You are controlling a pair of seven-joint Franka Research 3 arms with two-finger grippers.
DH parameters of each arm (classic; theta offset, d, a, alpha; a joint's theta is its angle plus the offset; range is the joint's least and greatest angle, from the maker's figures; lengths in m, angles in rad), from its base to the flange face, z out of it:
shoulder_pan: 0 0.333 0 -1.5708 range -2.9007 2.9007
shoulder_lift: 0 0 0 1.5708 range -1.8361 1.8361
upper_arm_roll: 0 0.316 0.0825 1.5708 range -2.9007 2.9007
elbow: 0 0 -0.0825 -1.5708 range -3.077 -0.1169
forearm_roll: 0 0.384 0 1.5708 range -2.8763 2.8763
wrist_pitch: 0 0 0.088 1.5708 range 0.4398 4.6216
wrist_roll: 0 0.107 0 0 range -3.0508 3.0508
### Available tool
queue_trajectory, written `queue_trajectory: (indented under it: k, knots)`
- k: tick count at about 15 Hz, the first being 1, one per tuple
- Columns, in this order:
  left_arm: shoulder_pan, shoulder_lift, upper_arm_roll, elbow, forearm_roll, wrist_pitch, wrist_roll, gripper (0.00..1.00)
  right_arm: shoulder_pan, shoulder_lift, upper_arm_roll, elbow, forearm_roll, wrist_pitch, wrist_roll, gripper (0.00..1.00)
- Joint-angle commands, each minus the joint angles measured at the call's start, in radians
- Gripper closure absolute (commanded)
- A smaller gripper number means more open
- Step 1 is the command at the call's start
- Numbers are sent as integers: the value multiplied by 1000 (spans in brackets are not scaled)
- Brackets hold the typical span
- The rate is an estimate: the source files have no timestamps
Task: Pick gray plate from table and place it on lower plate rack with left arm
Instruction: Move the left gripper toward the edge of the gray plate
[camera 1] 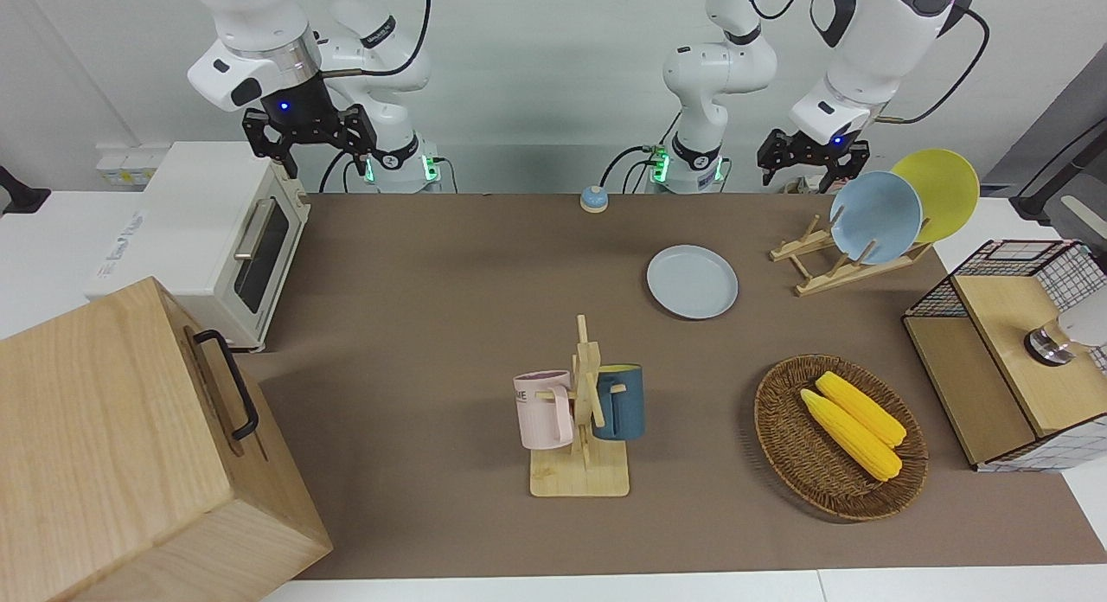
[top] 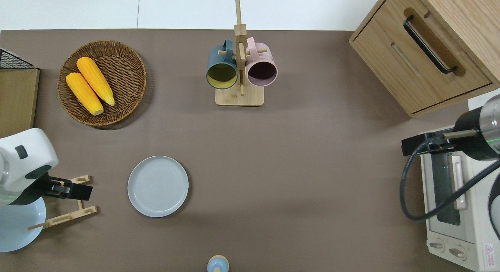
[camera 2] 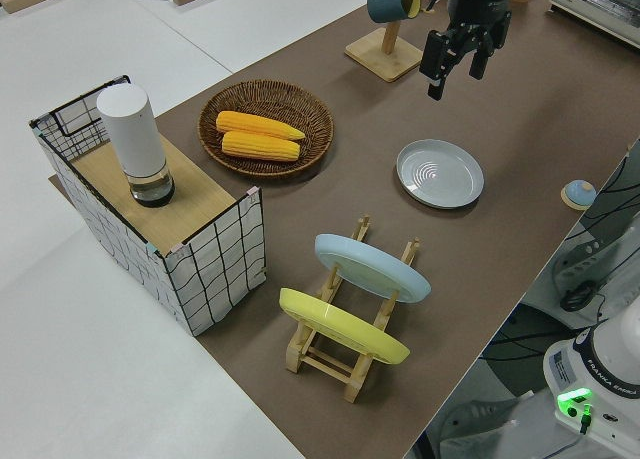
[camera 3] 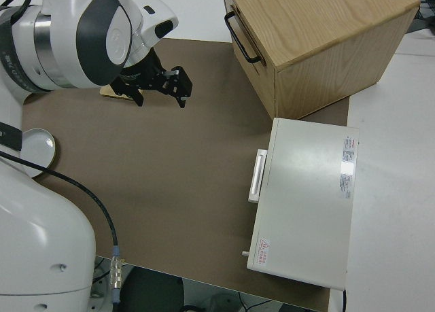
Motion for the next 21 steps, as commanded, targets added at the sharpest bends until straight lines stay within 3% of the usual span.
queue_trajectory:
  k: [1,5,21]
  knots:
    - [-11,-58,-3,-130,-13,89,-22,9,-7,-2,5,6,7,-14,-1,11]
    - [-14,-60,-13,-212,-27,166,-82,9,-7,-2,7,6,7,-14,0,11]
    - [-13,-39,-24,-511,-37,552,-84,9,-7,-2,5,6,7,-14,0,11]
